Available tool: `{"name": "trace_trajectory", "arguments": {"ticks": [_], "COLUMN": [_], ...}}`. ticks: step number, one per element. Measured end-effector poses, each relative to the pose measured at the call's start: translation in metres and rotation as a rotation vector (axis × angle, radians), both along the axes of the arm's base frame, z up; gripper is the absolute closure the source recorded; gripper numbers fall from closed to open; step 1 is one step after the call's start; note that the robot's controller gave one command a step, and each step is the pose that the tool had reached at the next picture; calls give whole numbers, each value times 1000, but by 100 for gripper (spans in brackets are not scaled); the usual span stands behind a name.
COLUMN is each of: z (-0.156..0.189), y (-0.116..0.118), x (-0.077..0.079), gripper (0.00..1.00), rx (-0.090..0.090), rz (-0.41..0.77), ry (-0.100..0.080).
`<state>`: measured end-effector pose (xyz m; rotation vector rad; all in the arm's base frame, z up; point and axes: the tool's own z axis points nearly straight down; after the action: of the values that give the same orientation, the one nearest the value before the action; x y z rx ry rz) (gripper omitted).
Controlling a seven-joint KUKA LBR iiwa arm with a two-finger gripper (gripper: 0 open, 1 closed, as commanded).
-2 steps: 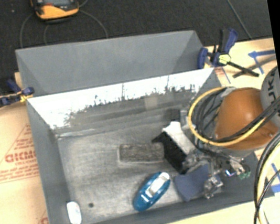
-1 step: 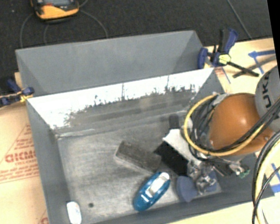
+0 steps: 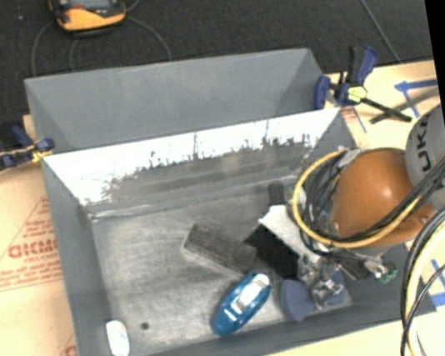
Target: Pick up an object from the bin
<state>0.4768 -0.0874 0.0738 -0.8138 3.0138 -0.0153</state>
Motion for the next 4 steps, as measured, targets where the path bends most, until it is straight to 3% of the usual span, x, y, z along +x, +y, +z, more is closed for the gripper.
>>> {"name": "trace_trajectory", "arguments": {"ticks": [4], "z": [28], "y": [0], "x": [-2], "gripper": [100], "rx": [4], "rz": [-4], "ry": [21]}}
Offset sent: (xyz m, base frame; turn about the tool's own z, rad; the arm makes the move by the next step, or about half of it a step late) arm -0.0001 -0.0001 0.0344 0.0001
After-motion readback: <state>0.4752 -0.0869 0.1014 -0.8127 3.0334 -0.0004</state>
